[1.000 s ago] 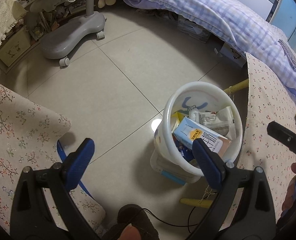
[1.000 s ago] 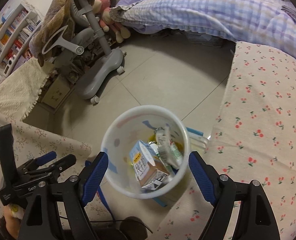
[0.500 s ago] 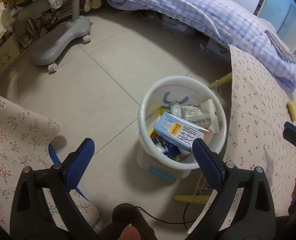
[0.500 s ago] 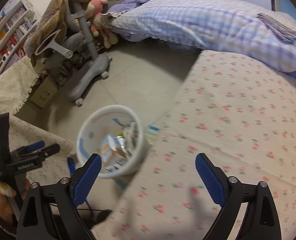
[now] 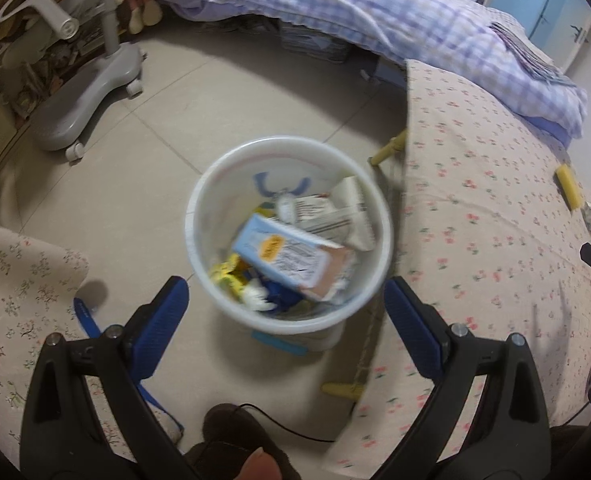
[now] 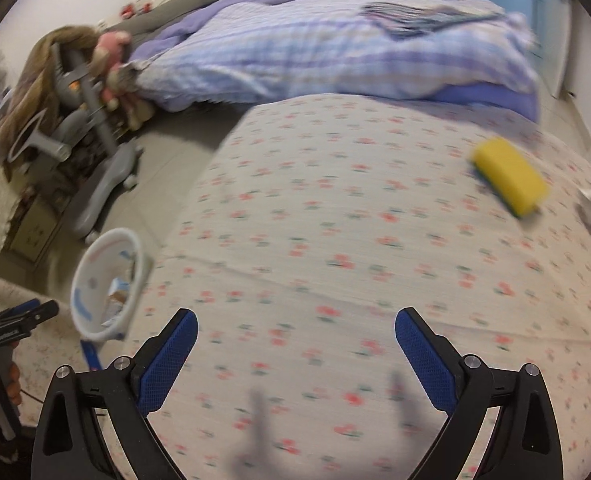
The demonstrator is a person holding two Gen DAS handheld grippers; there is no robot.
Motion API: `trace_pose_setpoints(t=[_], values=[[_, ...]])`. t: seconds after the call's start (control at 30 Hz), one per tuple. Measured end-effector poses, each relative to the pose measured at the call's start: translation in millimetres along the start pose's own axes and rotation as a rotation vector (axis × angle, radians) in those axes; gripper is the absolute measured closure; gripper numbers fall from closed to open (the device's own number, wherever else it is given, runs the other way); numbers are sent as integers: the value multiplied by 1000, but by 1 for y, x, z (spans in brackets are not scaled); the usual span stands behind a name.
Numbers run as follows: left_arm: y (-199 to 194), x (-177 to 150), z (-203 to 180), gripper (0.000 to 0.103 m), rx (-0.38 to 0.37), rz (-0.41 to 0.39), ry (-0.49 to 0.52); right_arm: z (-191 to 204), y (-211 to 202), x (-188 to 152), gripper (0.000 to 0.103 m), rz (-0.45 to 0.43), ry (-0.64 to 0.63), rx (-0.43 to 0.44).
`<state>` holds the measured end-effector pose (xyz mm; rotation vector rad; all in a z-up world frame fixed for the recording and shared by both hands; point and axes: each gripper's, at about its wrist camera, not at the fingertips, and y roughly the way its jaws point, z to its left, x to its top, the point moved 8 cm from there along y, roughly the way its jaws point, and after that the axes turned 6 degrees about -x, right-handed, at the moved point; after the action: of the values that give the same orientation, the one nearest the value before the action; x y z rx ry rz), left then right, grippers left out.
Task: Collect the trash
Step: 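Move both tools back over the bedspread toward the yellow sponge and crumpled wrapper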
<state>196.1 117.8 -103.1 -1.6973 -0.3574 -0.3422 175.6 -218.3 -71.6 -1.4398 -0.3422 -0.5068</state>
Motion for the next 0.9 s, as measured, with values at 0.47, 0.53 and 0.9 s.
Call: trace_pose_setpoints(t=[0.47, 0.53, 0.9], values=[[14, 4, -120, 5, -70, 9, 100, -104, -42, -11, 2, -84, 128, -80], [18, 5, -141, 5, -73, 12, 120, -118, -45, -13, 2, -95, 150, -91], [38, 34, -288, 5, -124, 49, 238, -241, -68, 13, 0, -197, 303, -229]])
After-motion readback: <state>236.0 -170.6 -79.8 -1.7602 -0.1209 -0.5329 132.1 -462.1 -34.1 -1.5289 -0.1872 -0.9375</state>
